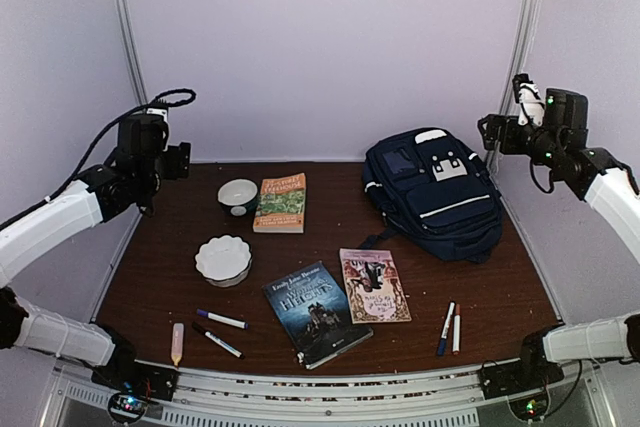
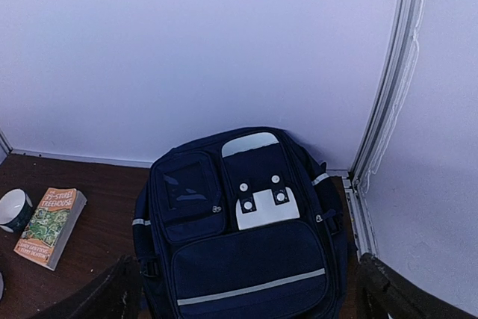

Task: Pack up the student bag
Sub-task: Pick up the largest pocket of the bag from the student bag, then place the student bag in the largest pocket of the bag, then pick up the book at the center of the board, then pass from the left arm to the right

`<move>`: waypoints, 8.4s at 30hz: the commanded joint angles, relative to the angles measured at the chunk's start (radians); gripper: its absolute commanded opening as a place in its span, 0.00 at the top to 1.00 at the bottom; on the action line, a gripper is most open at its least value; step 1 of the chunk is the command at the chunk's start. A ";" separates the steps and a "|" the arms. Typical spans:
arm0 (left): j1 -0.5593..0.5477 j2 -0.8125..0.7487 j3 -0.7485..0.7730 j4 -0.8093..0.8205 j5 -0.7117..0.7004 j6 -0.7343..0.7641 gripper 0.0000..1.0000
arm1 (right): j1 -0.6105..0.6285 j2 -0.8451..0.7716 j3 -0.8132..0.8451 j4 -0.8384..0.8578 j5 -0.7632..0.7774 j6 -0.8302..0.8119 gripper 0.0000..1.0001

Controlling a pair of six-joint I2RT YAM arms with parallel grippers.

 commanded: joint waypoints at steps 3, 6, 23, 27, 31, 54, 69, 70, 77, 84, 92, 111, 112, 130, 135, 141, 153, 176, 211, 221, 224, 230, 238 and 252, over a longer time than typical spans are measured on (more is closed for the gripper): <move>0.179 -0.019 -0.063 0.152 0.325 -0.021 0.10 | -0.033 0.054 -0.002 -0.050 -0.037 -0.073 0.00; 0.255 0.001 -0.077 0.204 0.507 -0.061 0.15 | -0.045 0.064 -0.022 -0.078 -0.094 -0.134 0.00; 0.099 0.181 0.082 0.093 1.007 -0.054 0.31 | -0.087 0.199 -0.057 -0.361 -0.201 -0.654 0.37; -0.036 0.255 0.141 0.067 1.008 -0.045 0.32 | -0.091 0.280 -0.026 -0.472 -0.175 -0.808 0.52; -0.156 0.355 0.204 0.054 1.003 -0.032 0.35 | -0.094 0.368 0.000 -0.543 -0.144 -0.919 0.60; -0.400 0.886 0.547 -0.155 1.110 0.104 0.39 | -0.094 0.672 0.137 -0.591 0.013 -1.054 0.60; -0.401 0.882 0.537 -0.244 1.061 0.160 0.39 | -0.075 0.740 0.287 -0.689 -0.094 -1.026 1.00; -0.400 0.875 0.522 -0.235 1.063 0.158 0.38 | -0.071 0.737 0.299 -0.702 -0.107 -1.020 1.00; -0.395 0.860 0.485 -0.294 1.046 0.165 0.38 | 0.024 0.632 0.344 -0.751 -0.174 -0.970 1.00; -0.382 0.833 0.407 -0.318 1.055 0.171 0.38 | 0.142 0.567 0.416 -0.768 -0.212 -0.915 1.00; -0.378 0.796 0.311 -0.367 0.990 0.173 0.38 | 0.168 0.551 0.510 -0.754 -0.260 -0.772 1.00; -0.241 0.884 0.589 -0.340 1.399 -0.321 0.36 | 0.170 0.481 0.171 -0.504 -0.223 -0.655 1.00; -0.237 0.888 0.588 -0.338 1.415 -0.341 0.36 | 0.172 0.484 0.159 -0.534 -0.248 -0.675 1.00; -0.267 1.009 0.589 -0.331 1.564 -0.494 0.40 | 0.348 0.601 0.022 -0.477 -0.672 -0.506 0.61; -0.285 1.048 0.625 -0.357 1.574 -0.496 0.41 | 0.355 0.681 -0.014 -0.435 -0.698 -0.424 0.70; -0.297 1.113 0.691 -0.445 1.596 -0.486 0.42 | 0.355 0.756 -0.034 -0.385 -0.643 -0.335 0.73; -0.294 1.175 0.739 -0.516 1.621 -0.522 0.42 | 0.355 0.871 -0.001 -0.399 -0.627 -0.287 0.74; -0.289 1.169 0.765 -0.503 1.587 -0.560 0.44 | 0.338 0.869 -0.005 -0.390 -0.624 -0.267 0.75; -0.282 1.244 0.723 -0.386 1.717 -0.685 0.36 | 0.310 0.877 -0.005 -0.381 -0.671 -0.258 0.75; -0.279 1.260 0.719 -0.260 1.775 -0.754 0.39 | 0.308 0.880 -0.003 -0.381 -0.674 -0.257 0.75; -0.267 1.229 0.704 -0.243 1.737 -0.734 0.45 | 0.307 0.880 -0.004 -0.381 -0.675 -0.258 0.75; -0.248 1.171 0.650 -0.108 1.717 -0.751 0.58 | 0.306 0.884 -0.003 -0.381 -0.677 -0.255 0.75; -0.247 1.158 0.632 -0.062 1.720 -0.766 0.77 | 0.306 0.884 -0.003 -0.379 -0.676 -0.255 0.75; -0.222 1.046 0.572 -0.060 1.688 -0.677 1.00 | 0.288 0.798 0.027 -0.429 -0.747 -0.295 0.70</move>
